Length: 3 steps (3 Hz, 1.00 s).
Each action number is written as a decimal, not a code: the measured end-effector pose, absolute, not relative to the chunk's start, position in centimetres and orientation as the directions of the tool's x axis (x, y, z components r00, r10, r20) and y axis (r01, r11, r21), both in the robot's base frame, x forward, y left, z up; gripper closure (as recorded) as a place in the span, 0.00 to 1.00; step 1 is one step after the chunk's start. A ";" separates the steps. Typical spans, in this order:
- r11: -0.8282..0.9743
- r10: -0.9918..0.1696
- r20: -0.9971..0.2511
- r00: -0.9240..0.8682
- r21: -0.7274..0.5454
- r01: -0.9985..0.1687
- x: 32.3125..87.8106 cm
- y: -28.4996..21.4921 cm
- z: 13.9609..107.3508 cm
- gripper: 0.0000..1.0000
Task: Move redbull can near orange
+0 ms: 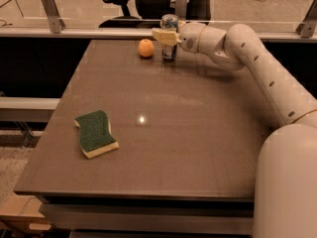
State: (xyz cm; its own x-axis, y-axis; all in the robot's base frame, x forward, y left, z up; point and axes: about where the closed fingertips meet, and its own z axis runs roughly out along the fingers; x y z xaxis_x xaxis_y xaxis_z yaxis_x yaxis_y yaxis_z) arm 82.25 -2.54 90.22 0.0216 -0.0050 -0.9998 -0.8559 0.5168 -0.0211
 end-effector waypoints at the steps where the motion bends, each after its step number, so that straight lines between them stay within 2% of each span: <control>1: 0.513 -0.004 -1.000 0.021 -0.020 -0.858 82.2 -2.2 90.2 0.13; 2: 0.509 -0.003 -1.000 0.021 -0.019 -0.861 82.2 -1.8 90.2 0.00; 3: 0.509 -0.003 -1.000 0.021 -0.019 -0.861 82.2 -1.8 90.2 0.00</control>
Offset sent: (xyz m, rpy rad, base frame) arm -0.0001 0.0031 -0.0002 0.0006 0.0005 0.0040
